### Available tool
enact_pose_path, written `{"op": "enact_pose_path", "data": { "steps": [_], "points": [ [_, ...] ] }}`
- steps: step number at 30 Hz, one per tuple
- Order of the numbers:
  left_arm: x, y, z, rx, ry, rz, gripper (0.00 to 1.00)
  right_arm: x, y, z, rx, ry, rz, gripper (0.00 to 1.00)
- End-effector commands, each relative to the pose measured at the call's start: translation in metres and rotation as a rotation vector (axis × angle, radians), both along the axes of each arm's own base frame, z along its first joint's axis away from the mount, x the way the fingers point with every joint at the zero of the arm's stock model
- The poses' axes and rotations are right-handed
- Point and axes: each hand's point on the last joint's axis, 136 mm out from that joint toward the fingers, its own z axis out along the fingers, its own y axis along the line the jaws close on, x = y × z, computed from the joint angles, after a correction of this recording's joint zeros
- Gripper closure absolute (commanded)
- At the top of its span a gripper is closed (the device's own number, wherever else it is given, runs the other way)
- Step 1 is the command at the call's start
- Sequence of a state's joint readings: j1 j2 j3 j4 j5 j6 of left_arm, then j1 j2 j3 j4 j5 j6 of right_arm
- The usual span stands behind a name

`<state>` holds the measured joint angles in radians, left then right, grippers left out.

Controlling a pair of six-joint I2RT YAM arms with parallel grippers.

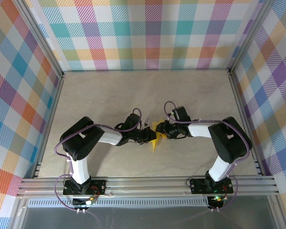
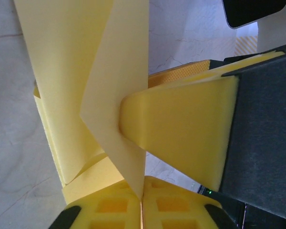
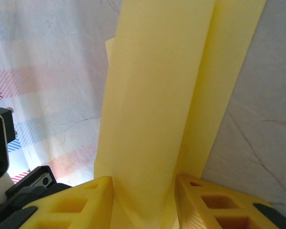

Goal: Fold a paper plane with a square sheet of paper (fold left side to right side)

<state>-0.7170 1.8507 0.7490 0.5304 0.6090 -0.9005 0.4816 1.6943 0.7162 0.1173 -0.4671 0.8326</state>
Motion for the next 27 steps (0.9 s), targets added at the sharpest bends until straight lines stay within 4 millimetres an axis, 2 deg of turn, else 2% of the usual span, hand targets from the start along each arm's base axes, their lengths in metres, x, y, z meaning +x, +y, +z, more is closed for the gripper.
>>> {"op": "enact_pose_path", "data": {
  "steps": [1,8,14,20,27],
  "points": [
    [0.007,0.001,0.004,-0.015,-0.026,0.015,0.85,-0.003,-0.002,-0.012,-0.052,0.024,0.011,0.61],
    [0.006,0.010,0.011,0.031,-0.062,0.019,0.73,-0.009,-0.007,-0.024,-0.091,0.053,0.015,0.62],
    [0.015,0.024,0.014,0.068,-0.081,0.047,0.60,-0.009,-0.007,-0.025,-0.097,0.055,0.019,0.62],
    [0.019,0.022,0.009,0.069,-0.073,0.042,0.59,-0.008,-0.007,-0.023,-0.096,0.055,0.021,0.62],
    [0.024,0.021,0.000,0.101,-0.071,0.041,0.65,-0.009,-0.007,-0.024,-0.102,0.056,0.025,0.62]
  ]
}}
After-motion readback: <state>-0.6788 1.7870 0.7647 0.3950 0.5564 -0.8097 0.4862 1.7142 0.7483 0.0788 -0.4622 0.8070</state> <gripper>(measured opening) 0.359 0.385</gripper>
